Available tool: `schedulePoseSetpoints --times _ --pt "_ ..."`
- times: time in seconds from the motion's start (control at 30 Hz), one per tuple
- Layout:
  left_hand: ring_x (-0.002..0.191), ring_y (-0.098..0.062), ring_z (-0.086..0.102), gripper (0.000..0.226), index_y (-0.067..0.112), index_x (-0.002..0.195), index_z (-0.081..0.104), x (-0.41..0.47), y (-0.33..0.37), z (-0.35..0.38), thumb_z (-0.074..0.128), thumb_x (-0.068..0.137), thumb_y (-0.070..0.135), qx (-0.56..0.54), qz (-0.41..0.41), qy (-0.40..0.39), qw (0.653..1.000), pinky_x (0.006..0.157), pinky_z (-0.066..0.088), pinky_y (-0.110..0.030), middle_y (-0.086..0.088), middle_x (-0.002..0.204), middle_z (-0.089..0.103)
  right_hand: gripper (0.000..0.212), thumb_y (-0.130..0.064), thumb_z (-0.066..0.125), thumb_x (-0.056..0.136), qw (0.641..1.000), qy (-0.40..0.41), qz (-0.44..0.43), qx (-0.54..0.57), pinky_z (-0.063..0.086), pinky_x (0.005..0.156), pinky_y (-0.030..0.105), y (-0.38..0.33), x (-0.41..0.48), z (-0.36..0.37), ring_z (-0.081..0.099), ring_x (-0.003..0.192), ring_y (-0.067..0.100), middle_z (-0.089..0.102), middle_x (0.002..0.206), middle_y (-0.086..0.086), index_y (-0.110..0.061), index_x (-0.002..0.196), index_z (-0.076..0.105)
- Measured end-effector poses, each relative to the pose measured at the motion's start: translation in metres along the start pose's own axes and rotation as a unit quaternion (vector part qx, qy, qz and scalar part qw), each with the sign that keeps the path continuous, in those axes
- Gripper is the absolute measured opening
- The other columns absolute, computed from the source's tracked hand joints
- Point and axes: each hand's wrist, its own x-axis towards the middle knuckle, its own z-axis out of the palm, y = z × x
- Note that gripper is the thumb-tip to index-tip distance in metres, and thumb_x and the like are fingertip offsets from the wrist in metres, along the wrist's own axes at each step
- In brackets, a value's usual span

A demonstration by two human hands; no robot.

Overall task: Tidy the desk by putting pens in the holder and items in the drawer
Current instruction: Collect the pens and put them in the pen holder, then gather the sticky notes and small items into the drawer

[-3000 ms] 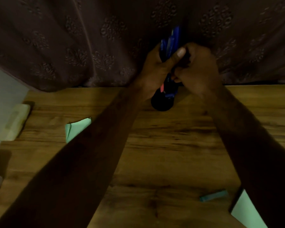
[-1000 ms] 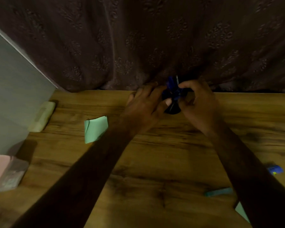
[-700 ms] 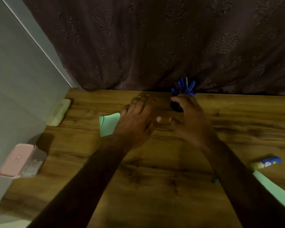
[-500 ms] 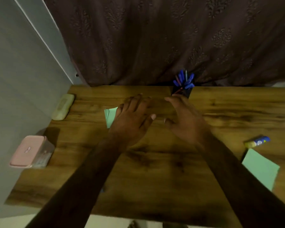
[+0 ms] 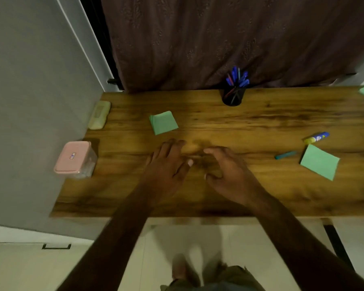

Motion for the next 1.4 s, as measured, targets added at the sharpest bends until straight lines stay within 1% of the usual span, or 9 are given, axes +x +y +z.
schedulePoseSetpoints --times 0.27,0.5,0.73,0.8,0.9,1.0,1.13,1.23,1.4 --pt "0.108 -0.027 0.056 0.035 0.022 0.119 0.058 -0.089 -0.002 0.044 0.050 0.087 0.032 0.066 0.040 -0.037 0.996 0.086 0.049 -0.040 -0.002 0.121 0.057 0.042 -0.040 0.060 0.090 0.996 -0.068 -0.027 -0.048 0.052 0.098 0.041 0.018 -0.065 0.061 0.055 0.122 0.017 0.058 0.132 -0.010 -0.038 0.131 0.053" --pt "0.149 -0.031 0.024 0.075 0.015 0.151 0.035 -0.168 0.003 0.105 0.063 0.084 0.028 0.162 -0.026 -0.097 0.982 0.111 0.038 -0.046 -0.011 0.163 0.023 0.062 -0.024 0.074 0.073 0.976 -0.039 -0.118 -0.178 0.050 0.096 0.040 0.047 -0.131 0.102 0.045 0.133 0.023 0.047 0.143 -0.003 -0.024 0.133 0.056" --pt "0.138 -0.016 0.036 0.067 0.019 0.148 0.033 -0.183 0.015 0.114 0.064 0.089 0.025 -0.065 -0.168 -0.067 0.981 0.112 0.038 -0.038 0.005 0.151 0.033 0.058 -0.030 0.061 0.090 0.992 -0.082 -0.032 -0.090 0.045 0.104 0.038 0.050 -0.149 0.117 0.037 0.139 0.020 0.036 0.154 -0.007 -0.027 0.145 0.042" --pt "0.130 -0.014 0.043 0.058 0.026 0.136 0.045 -0.179 0.017 0.112 0.070 0.083 0.023 -0.270 -0.292 -0.074 0.914 0.110 0.039 -0.038 0.009 0.140 0.043 0.060 -0.029 0.062 0.090 0.993 -0.114 0.023 -0.018 0.046 0.104 0.038 0.058 -0.149 0.121 0.041 0.137 0.021 0.039 0.153 -0.005 -0.028 0.146 0.040" --pt "0.117 -0.025 0.056 0.041 0.025 0.107 0.054 -0.179 0.007 0.116 0.069 0.069 0.028 -0.522 -0.386 -0.029 0.760 0.099 0.043 -0.045 -0.006 0.122 0.060 0.062 -0.025 0.066 0.088 0.975 -0.150 0.121 0.112 0.048 0.098 0.032 0.074 -0.145 0.136 0.047 0.133 0.020 0.044 0.152 -0.003 -0.028 0.146 0.043" --pt "0.122 -0.031 0.056 0.031 0.017 0.110 0.056 -0.176 -0.011 0.126 0.062 0.081 0.025 -0.626 -0.428 0.009 0.652 0.095 0.047 -0.047 -0.010 0.123 0.063 0.059 -0.018 0.071 0.088 0.908 -0.144 0.251 0.303 0.048 0.084 0.028 0.086 -0.138 0.148 0.055 0.121 0.018 0.053 0.142 0.000 -0.023 0.142 0.050" --pt "0.117 -0.029 0.061 0.012 0.012 0.103 0.058 -0.161 -0.036 0.145 0.052 0.093 0.016 -0.667 -0.481 0.034 0.568 0.095 0.050 -0.047 -0.016 0.130 0.061 0.036 -0.017 0.065 0.094 0.759 -0.115 0.374 0.520 0.053 0.091 0.042 0.101 -0.128 0.164 0.060 0.120 0.022 0.064 0.128 0.002 -0.019 0.129 0.057" --pt "0.114 -0.031 0.062 0.008 0.011 0.097 0.057 -0.155 -0.056 0.160 0.051 0.091 0.014 -0.680 -0.497 0.043 0.538 0.085 0.052 -0.044 -0.017 0.127 0.061 0.015 -0.014 0.057 0.096 0.650 -0.065 0.413 0.634 0.050 0.096 0.047 0.111 -0.115 0.179 0.059 0.123 0.026 0.065 0.128 0.006 -0.014 0.109 0.063" --pt "0.104 -0.031 0.064 0.008 0.010 0.086 0.056 -0.143 -0.086 0.187 0.048 0.088 0.014 -0.684 -0.517 0.053 0.512 0.078 0.052 -0.041 -0.016 0.117 0.060 0.011 -0.011 0.050 0.090 0.540 0.007 0.446 0.714 0.047 0.103 0.047 0.118 -0.096 0.195 0.062 0.120 0.028 0.064 0.130 0.010 -0.011 0.099 0.057"
